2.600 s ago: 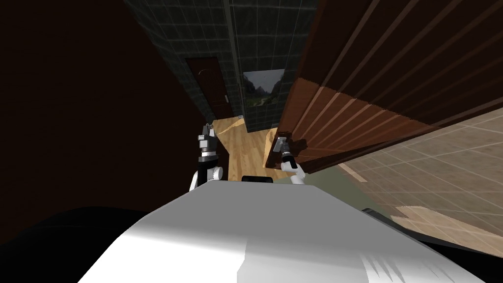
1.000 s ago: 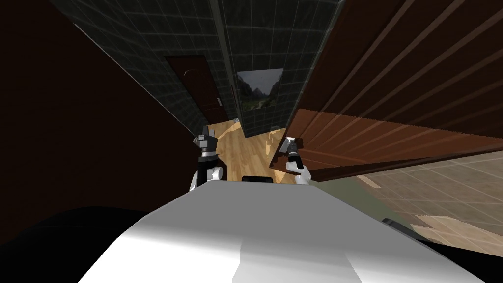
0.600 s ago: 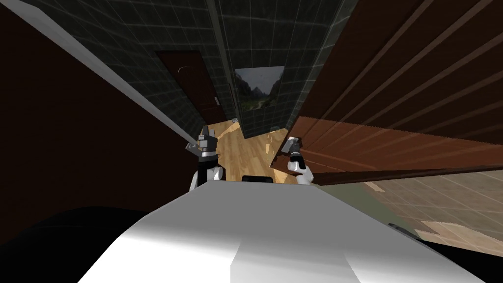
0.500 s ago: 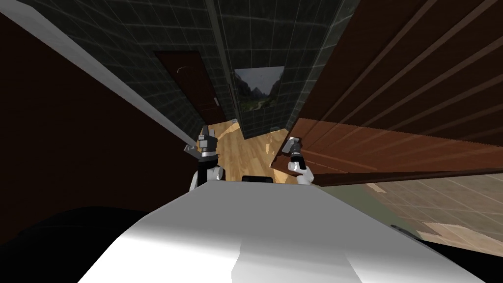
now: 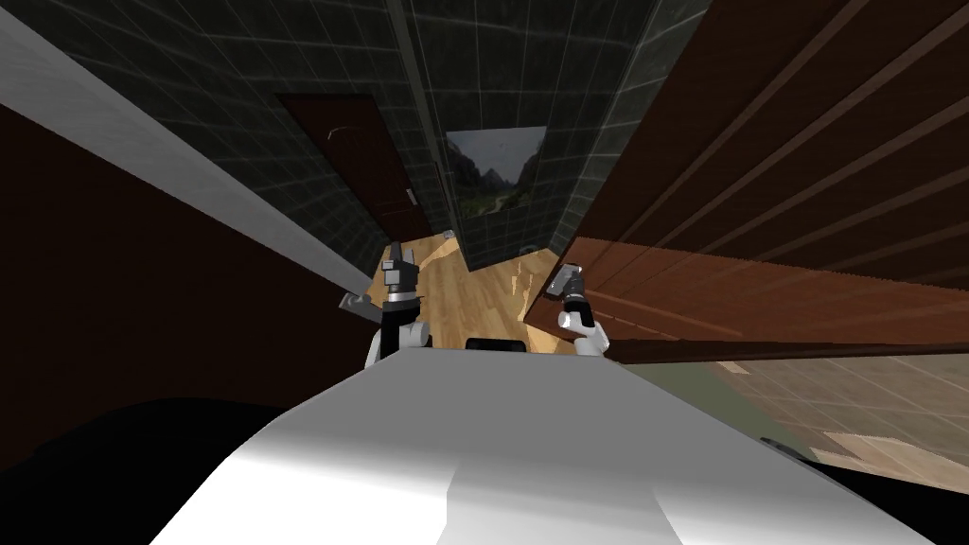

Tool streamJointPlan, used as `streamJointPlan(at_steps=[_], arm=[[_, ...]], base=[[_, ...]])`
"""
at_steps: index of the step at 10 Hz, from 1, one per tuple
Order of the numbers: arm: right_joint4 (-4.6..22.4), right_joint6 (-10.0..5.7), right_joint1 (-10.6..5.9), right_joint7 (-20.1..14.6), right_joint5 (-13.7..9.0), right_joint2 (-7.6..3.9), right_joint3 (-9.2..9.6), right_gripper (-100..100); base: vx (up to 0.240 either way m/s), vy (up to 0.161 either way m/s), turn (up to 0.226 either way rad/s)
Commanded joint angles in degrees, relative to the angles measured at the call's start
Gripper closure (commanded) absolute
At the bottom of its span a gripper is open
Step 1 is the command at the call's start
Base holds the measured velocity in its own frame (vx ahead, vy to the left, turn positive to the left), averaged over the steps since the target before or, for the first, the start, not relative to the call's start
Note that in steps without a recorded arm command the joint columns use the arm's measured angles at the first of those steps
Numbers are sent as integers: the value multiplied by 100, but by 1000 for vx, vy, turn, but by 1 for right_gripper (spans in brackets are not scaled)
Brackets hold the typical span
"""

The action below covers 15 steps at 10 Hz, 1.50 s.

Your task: Push the door open

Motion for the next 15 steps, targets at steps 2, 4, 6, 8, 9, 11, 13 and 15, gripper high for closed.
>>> streamJointPlan(at_steps=[2, 4, 6, 8, 9, 11, 13, 15], arm=[[20, -46, -26, 42, -32, -54, -253, 100], [36, -50, -33, 67, -51, -42, -396, 100], [52, -53, -40, 90, -71, -23, -534, 100], [69, -56, -48, 118, -93, 10, -693, 100], [76, -58, -51, 128, -101, 25, -753, 100], [88, -60, -56, 146, -116, 58, -858, 100], [100, -63, -61, 165, -130, 101, -966, 100], [110, -65, -65, 180, -143, 147, -1056, 100]], base=[[173, 32, -72], [174, 53, -69], [211, 47, -78], [213, 61, -90], [208, 62, -92], [180, 24, -60], [181, 50, -63], [150, 52, -63]])
